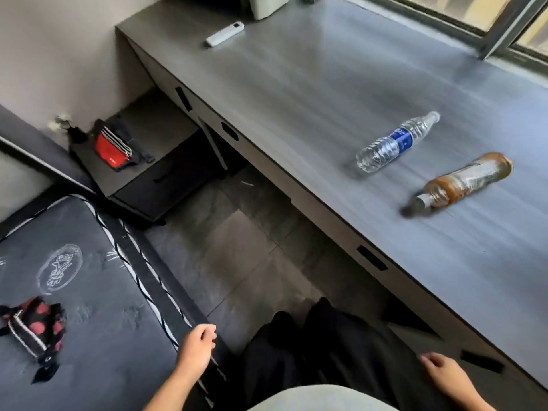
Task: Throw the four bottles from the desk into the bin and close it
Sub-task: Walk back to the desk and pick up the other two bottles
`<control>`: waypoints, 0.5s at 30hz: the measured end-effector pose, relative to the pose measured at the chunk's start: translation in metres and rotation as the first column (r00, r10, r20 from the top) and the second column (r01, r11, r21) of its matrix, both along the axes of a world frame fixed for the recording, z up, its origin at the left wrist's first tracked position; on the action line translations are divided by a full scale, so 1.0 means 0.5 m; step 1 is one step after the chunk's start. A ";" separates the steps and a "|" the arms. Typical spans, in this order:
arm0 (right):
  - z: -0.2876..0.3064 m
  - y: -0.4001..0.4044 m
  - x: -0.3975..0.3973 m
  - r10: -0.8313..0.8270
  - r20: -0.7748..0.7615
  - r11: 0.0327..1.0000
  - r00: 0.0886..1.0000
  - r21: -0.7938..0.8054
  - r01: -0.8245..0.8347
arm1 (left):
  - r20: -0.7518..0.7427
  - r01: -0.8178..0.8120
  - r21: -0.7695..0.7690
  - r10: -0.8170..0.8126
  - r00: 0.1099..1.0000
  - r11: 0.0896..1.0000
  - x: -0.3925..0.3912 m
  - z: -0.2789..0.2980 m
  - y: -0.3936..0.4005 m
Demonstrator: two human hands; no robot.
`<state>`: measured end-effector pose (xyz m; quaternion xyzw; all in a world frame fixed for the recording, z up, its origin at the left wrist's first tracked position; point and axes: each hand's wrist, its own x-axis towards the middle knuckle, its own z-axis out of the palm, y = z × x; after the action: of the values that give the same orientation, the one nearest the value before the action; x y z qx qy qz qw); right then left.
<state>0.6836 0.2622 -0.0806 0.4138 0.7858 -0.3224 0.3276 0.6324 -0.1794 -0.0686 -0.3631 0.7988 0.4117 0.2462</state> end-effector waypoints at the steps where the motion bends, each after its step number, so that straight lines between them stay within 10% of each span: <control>1: 0.000 -0.004 -0.003 -0.035 -0.001 0.999 0.999 -0.001 0.035 | 0.000 0.038 0.012 -0.038 0.999 0.999 -0.030 -0.002 0.000; 15: 0.126 -0.043 -0.292 -0.148 -0.350 0.982 0.925 -0.159 0.097 | -0.003 0.389 0.032 -0.389 0.921 0.921 -0.355 0.031 0.140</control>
<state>0.5375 0.2405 -0.0179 0.3724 0.7805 -0.4666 0.1852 0.4548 -0.1095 -0.0531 -0.1938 0.8480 0.3668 0.3299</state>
